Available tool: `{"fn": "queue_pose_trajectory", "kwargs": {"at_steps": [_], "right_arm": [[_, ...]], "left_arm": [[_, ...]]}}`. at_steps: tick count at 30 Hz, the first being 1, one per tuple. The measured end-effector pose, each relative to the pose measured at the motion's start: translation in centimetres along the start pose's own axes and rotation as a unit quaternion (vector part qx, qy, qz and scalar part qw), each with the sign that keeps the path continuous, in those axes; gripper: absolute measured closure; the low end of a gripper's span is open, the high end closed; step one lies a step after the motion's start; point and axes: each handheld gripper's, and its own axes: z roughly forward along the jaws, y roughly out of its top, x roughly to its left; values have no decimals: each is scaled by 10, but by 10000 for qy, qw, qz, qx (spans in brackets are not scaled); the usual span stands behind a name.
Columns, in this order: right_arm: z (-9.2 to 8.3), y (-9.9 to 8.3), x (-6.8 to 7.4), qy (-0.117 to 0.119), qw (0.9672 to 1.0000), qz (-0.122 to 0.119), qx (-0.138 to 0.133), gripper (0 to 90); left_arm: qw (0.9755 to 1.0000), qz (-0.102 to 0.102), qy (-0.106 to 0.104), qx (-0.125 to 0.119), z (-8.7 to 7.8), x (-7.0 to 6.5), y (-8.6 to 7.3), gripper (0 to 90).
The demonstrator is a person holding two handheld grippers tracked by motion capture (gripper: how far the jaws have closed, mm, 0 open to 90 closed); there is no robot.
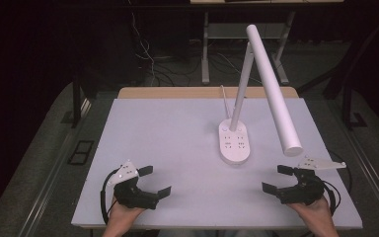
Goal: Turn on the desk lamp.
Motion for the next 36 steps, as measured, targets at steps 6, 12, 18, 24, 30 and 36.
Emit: {"fn": "queue_pose_trajectory", "kwargs": {"at_steps": [6,12,18,24,30,36], "right_arm": [[0,2,0,21,10000,20,80,5],[1,5,1,38,9998,-43,198,5],[0,10,2,-16,9995,-83,291,5],[-2,16,-2,-80,9993,-119,357,5],[0,26,-4,-30,9989,-167,435,5],[3,37,-6,1,9987,-215,454,5]], "left_arm": [[10000,-11,17,8,0,0,0,0],[10000,-20,44,7,-1,1,-1,0],[10000,-44,53,-19,-2,1,-1,0],[10000,-59,55,-20,-3,1,-1,0],[10000,-50,61,3,-2,2,-1,0],[10000,-57,80,3,-2,2,-1,0]]}}
